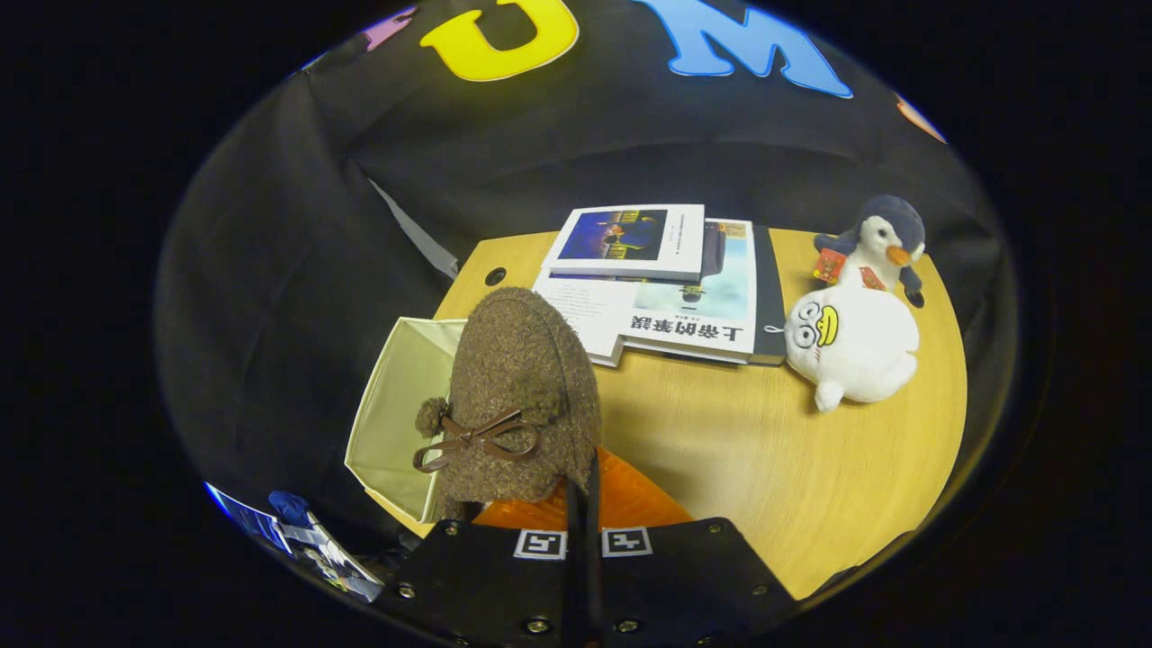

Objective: Open the storage box then place both shoes into the box .Put the left shoe in first, then the right shoe, with the right side of both shoes facing outward in a uniform manner.

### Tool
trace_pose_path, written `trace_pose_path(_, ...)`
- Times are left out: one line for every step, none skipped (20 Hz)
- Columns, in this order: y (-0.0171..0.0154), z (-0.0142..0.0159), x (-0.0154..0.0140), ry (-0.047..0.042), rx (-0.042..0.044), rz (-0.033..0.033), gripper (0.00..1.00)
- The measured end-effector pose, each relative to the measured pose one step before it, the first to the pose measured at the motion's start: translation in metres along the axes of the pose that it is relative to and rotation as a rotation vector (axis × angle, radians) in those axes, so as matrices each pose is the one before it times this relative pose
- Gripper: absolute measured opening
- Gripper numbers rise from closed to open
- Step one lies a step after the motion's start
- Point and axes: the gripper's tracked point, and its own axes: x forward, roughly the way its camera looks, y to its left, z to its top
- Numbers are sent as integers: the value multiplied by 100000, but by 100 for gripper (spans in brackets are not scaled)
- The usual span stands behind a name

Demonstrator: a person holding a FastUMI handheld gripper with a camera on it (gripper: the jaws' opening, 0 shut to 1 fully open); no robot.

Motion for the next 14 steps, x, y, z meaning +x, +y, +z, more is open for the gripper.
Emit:
trace_pose_path(681,80,108,361,-725,717,0)
trace_pose_path(623,194,248,366,-671,795,0)
trace_pose_path(631,138,274,536,-871,754,0)
trace_pose_path(639,250,294,232,-1014,801,0)
trace_pose_path(555,247,329,302,-964,516,0)
trace_pose_path(583,264,280,309,-1070,628,0)
trace_pose_path(598,287,300,195,-817,585,0)
trace_pose_path(491,247,303,318,-697,519,0)
trace_pose_path(498,189,248,353,-769,484,0)
trace_pose_path(510,295,167,168,-908,388,0)
trace_pose_path(503,329,256,121,-985,281,0)
trace_pose_path(566,339,199,154,-1162,369,0)
trace_pose_path(732,333,260,110,-1100,685,0)
trace_pose_path(758,366,264,71,-892,752,0)
